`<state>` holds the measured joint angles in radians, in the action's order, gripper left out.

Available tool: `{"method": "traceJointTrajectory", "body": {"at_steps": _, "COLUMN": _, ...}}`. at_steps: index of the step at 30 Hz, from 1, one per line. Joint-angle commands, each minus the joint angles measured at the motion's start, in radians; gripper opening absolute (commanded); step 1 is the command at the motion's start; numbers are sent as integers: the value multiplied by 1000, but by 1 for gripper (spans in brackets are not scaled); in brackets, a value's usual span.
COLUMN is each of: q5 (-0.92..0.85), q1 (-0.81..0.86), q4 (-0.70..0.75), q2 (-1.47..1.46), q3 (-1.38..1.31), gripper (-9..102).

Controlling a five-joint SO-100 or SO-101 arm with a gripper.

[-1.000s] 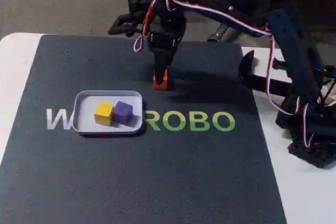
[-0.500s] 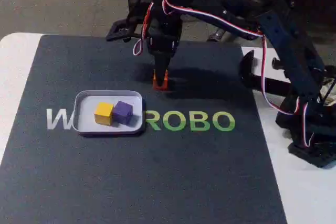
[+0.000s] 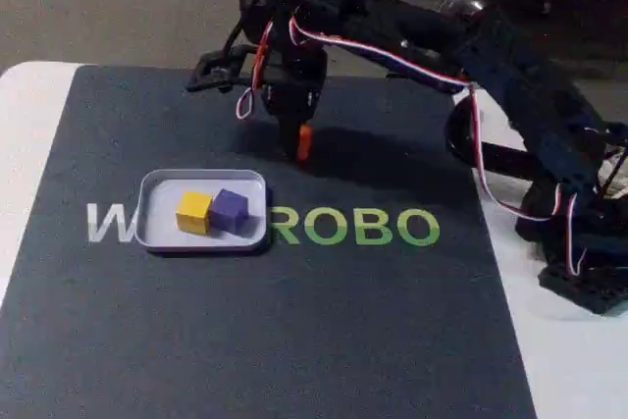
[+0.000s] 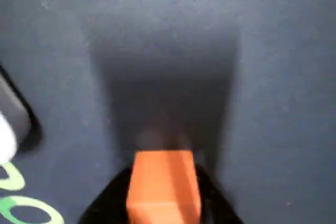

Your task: Move blocks one by one until all three blocks are in the tray.

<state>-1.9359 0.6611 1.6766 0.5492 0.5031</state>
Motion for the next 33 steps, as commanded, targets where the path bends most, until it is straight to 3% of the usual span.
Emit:
{"method": "traceJointTrajectory", "body": {"at_steps": 1, "q5": 15, "q1": -12, "q4": 18, "q2": 11, "q3": -75, "gripper": -6}}
{"method": "traceJointTrajectory", "body": {"at_steps": 10, "q5": 117, "q1": -63, "q4": 21, "q2": 137, "q3": -78, "gripper": -8}}
{"method": "traceJointTrajectory", "body": {"at_steps": 21, "q5": 227, "q1": -239, "q4": 20, "q2": 179, "q3": -87, "gripper": -8}}
{"method": "traceJointTrajectory", "body": {"at_steps": 29, "q5": 350, "q1": -307, "q4": 25, "q2": -147, "q3": -618, "gripper": -8}}
{"method": "traceJointTrajectory", "body": {"at_steps": 33, "q5": 339, "q1": -301, "q4": 26, "q2": -199, "q3": -637, "gripper": -8}}
